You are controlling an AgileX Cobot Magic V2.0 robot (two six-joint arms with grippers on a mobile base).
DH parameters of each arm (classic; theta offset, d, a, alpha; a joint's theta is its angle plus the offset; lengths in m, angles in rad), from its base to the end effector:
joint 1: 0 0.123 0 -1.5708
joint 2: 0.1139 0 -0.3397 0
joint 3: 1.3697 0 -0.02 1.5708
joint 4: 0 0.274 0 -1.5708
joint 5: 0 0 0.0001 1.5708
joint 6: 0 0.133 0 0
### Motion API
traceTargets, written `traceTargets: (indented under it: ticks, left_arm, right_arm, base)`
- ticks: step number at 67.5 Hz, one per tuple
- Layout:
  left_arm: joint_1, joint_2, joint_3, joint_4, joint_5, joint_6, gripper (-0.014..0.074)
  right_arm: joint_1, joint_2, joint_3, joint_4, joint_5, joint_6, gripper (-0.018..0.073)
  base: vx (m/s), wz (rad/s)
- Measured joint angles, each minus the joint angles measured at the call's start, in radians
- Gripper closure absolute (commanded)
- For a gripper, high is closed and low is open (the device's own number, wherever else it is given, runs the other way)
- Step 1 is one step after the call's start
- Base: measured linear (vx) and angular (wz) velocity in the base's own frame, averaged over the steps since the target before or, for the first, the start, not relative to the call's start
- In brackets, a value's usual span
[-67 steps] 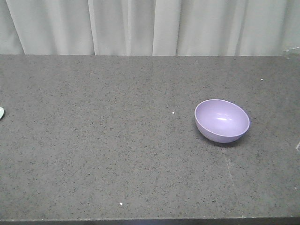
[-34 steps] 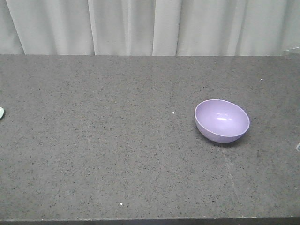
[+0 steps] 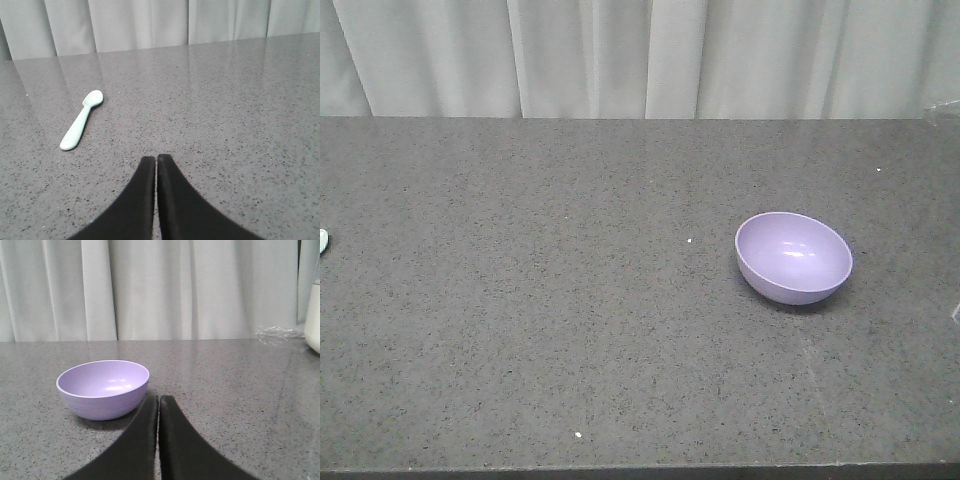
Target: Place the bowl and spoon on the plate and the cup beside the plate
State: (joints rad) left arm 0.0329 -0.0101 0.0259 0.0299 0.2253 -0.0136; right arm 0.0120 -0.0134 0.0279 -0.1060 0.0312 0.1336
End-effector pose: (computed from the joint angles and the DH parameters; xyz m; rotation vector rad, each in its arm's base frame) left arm 0.0654 0.0030 0.1772 -0.0199 1.7247 0.0415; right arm 0.0667 0.0003 0.2024 0.0146 1.5291 0.0291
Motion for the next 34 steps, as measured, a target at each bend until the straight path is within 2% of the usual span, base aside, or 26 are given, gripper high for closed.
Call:
traceTargets:
  ticks: [34]
  left_arm:
    - [0.0,0.0,0.0,0.0,0.0,0.0,0.0603]
  right_arm:
    - [0.0,0.0,0.0,0.0,0.0,0.0,0.0562]
  base:
    - [0.0,0.0]
